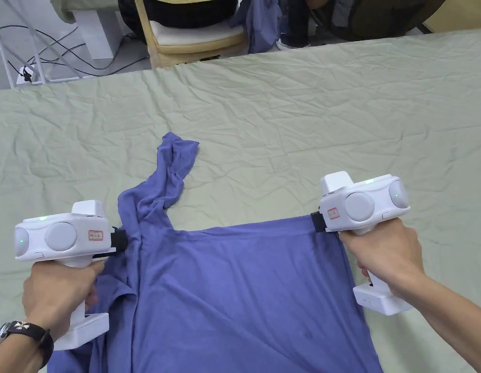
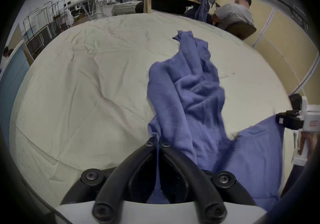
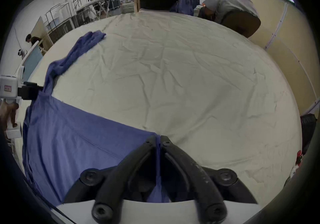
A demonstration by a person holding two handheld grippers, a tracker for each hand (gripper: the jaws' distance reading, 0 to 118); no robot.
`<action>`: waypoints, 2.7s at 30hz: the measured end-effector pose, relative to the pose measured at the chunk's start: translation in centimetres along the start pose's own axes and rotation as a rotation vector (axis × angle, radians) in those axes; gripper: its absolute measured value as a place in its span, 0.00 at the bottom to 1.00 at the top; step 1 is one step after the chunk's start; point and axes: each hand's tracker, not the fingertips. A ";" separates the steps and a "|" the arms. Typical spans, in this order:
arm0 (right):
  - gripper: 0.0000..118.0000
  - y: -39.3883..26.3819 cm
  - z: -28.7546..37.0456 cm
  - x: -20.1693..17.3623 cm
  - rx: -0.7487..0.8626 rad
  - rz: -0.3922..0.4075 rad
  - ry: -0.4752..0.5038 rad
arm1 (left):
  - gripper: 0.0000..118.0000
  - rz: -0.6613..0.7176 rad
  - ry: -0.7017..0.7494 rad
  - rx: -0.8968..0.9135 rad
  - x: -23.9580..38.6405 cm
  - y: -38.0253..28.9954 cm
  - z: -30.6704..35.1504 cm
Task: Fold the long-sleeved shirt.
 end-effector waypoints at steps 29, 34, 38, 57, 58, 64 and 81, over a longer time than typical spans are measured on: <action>0.04 9.4 52.7 -1.2 0.814 0.080 -0.097 | 0.01 -0.226 -0.033 0.750 6.3 11.5 55.9; 0.04 11.8 60.3 -1.3 0.920 0.059 -0.093 | 0.01 -0.261 -0.010 0.866 8.2 14.8 64.0; 0.04 13.3 65.9 -0.9 1.002 0.036 -0.084 | 0.01 -0.255 -0.028 0.956 9.0 16.7 69.8; 0.04 15.7 84.5 1.8 1.217 -0.039 -0.155 | 0.01 -0.261 -0.028 1.133 12.2 20.5 83.7; 0.04 15.7 84.7 1.8 1.219 -0.041 -0.167 | 0.01 -0.256 -0.036 1.134 12.3 20.6 83.7; 0.04 15.7 84.9 1.8 1.228 -0.026 -0.198 | 0.00 -0.262 -0.045 1.130 12.2 21.2 83.1; 0.04 23.7 79.1 1.6 1.233 0.010 -0.232 | 0.00 -0.231 -0.007 1.123 10.2 27.1 77.9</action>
